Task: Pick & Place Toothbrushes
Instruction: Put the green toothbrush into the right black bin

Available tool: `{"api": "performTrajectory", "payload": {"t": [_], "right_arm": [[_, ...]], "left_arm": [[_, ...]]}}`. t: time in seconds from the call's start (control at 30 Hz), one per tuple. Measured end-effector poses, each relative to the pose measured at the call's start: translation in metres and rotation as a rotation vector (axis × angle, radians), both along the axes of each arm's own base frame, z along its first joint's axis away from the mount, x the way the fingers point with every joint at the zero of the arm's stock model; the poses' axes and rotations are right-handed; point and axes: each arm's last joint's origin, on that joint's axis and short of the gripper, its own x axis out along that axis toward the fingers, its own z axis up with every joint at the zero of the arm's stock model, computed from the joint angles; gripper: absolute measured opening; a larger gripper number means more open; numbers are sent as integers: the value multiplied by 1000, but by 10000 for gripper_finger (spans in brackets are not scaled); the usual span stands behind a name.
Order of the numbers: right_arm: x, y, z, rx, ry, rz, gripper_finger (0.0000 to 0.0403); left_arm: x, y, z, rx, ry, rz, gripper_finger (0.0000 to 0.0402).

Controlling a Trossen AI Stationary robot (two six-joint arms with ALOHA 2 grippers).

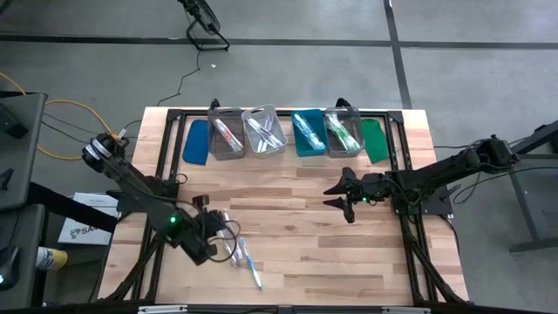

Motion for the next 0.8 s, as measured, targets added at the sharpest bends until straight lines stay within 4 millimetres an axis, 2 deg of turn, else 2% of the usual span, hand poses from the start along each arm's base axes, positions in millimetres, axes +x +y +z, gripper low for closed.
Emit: {"api": "performTrajectory", "payload": {"t": [0.13,0.43,0.8], "right_arm": [[0,-1,0,-9,-1,-19,155],[0,-1,0,-10,-4,-20,155],[0,-1,1,-8,-6,-21,155]], "left_arm": [[14,16,8,101,-66,-47,17],[62,60,18,257,-142,-199,16],[101,114,38,331,-321,-352,15]]}}
